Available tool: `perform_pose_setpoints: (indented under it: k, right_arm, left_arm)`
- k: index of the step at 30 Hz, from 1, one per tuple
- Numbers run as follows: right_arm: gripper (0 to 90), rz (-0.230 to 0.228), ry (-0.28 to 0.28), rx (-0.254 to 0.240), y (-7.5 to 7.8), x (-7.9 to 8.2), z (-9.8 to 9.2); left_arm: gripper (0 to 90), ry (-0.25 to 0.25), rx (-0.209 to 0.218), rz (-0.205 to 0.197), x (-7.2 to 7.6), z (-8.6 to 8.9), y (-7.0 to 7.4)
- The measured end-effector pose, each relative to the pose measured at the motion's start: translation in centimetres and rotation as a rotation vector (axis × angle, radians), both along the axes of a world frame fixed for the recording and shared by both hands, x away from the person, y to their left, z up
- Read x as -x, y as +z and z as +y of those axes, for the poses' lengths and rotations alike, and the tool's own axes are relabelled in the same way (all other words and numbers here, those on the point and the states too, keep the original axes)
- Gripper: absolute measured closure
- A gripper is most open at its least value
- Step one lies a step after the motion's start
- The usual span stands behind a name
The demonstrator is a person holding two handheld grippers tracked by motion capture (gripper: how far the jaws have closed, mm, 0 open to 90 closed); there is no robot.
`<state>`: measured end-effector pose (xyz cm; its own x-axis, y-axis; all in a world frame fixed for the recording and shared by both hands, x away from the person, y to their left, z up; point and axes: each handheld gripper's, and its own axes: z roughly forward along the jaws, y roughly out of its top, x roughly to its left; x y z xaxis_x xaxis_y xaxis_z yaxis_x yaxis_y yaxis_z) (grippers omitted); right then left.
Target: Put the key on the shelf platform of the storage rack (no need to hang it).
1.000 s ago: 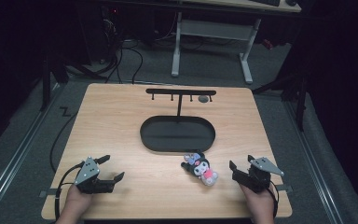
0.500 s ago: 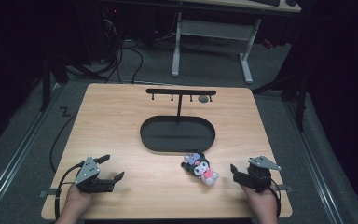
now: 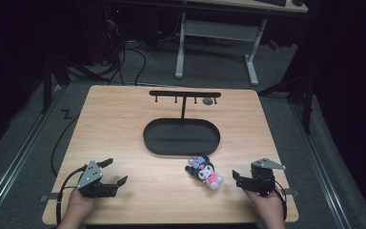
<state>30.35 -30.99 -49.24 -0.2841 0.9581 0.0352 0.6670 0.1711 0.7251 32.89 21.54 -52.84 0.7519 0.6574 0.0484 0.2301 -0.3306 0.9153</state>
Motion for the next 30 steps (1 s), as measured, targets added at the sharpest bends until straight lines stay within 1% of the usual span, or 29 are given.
perform_pose_setpoints:
  k: [1, 2, 3, 4, 5, 7, 8, 11, 12, 13, 14, 15, 18, 19, 22, 26, 30]
  right_arm:
    - [17.4, -0.006, 0.012, 0.005, 0.4, 0.0, 0.2]
    - [17.4, -0.006, 0.012, 0.005, 0.4, 0.0, 0.2]
    - [17.3, -0.017, 0.027, 0.016, 1.2, 0.0, 0.6]
    - [17.3, -0.017, 0.027, 0.016, 1.2, 0.0, 0.6]
    - [17.3, -0.018, 0.035, 0.032, 1.9, -0.1, 0.8]
    - [17.4, 0.004, 0.046, 0.026, 2.2, -0.3, 0.9]
    - [17.5, 0.017, 0.052, 0.023, 2.2, -0.4, 0.9]
    - [17.0, 0.051, 0.066, 0.03, 2.1, -0.5, 1.2]
    - [17.0, 0.051, 0.066, 0.03, 2.1, -0.5, 1.2]
    - [17.0, 0.075, 0.07, 0.035, 1.9, -0.5, 1.2]
    - [17.0, 0.075, 0.07, 0.035, 1.9, -0.5, 1.2]
    - [16.9, 0.103, 0.07, 0.048, 1.8, -0.6, 1.3]
    - [16.9, 0.135, 0.077, 0.07, 1.7, -0.8, 1.4]
    - [16.9, 0.135, 0.077, 0.07, 1.7, -0.8, 1.4]
    - [17.3, 0.186, 0.071, 0.065, 1.7, -1.3, 1.2]
    - [17.3, 0.23, 0.074, 0.101, 1.4, -2.1, 1.3]
    - [17.4, 0.262, 0.092, 0.141, 1.5, -2.6, 1.8]
  left_arm:
    - [15.4, 0.002, 0.002, 0.007, 0.1, -0.1, -0.1]
    - [15.4, 0.002, 0.002, 0.007, 0.1, -0.1, -0.1]
    - [15.4, -0.001, 0.001, -0.002, 0.1, -0.2, -0.1]
    - [15.4, -0.001, 0.001, -0.002, 0.1, -0.2, -0.1]
    - [15.4, -0.003, 0.002, -0.003, 0.1, -0.2, 0.0]
    - [15.4, 0.001, 0.007, -0.01, 0.2, -0.1, 0.1]
    - [15.4, 0.005, 0.018, -0.018, 0.2, 0.0, 0.2]
    - [15.4, 0.004, 0.019, -0.025, 0.2, 0.1, 0.3]
    - [15.4, 0.004, 0.019, -0.025, 0.2, 0.1, 0.3]
    - [15.4, 0.005, 0.02, -0.031, 0.2, 0.1, 0.4]
    - [15.4, 0.005, 0.02, -0.031, 0.2, 0.1, 0.4]
    - [15.3, 0.009, 0.02, -0.033, 0.3, 0.1, 0.4]
    - [15.3, 0.004, 0.021, -0.035, 0.3, 0.2, 0.5]
    - [15.3, 0.004, 0.021, -0.035, 0.3, 0.2, 0.5]
    - [15.3, 0.005, 0.028, -0.029, 0.3, 0.3, 0.5]
    - [15.1, -0.001, 0.03, -0.036, 0.3, 0.2, 0.5]
    - [14.9, 0.009, 0.034, -0.029, 0.3, 0.2, 0.6]
